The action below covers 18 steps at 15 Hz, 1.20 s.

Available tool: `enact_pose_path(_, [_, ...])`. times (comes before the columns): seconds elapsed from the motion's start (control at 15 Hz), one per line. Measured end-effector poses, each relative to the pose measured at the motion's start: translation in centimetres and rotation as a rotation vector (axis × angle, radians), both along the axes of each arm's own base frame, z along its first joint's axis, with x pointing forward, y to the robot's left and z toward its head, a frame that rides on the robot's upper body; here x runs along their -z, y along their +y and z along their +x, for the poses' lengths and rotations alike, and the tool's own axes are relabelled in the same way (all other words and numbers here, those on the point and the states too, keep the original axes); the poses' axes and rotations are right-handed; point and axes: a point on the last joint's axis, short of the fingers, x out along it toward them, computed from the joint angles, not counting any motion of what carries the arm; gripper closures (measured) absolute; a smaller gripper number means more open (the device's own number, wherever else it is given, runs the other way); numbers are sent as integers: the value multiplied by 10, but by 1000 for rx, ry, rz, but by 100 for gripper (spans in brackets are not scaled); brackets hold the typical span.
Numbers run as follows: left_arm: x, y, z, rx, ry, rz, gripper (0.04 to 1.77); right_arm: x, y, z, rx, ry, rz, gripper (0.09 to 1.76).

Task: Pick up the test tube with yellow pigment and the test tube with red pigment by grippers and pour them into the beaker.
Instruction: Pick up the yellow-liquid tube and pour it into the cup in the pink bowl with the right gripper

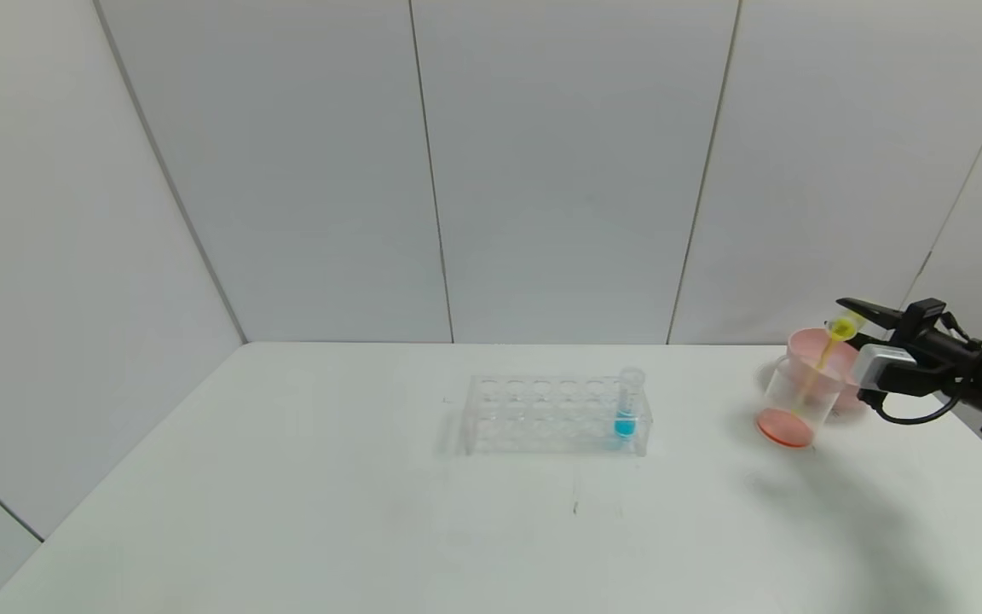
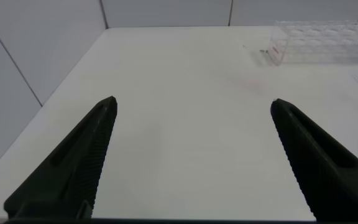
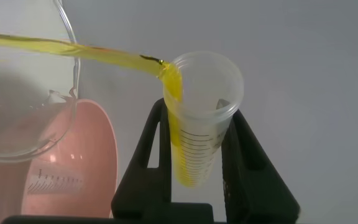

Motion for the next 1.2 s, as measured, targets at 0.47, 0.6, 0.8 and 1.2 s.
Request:
enact_pose_path(0.47, [0,0,0,0,0,0,5,3,0,-2,28,-6,-29,133])
enact_pose_path(0.6, [0,0,0,0,0,0,5,4,1,-3,27,-7,-32,133])
enact_pose_path(0.8, [0,0,0,0,0,0,5,4,1,-3,26,-29,-44,133])
enact_pose_path(1.2, [0,0,0,0,0,0,5,5,4,-1,20,-29,-44,133])
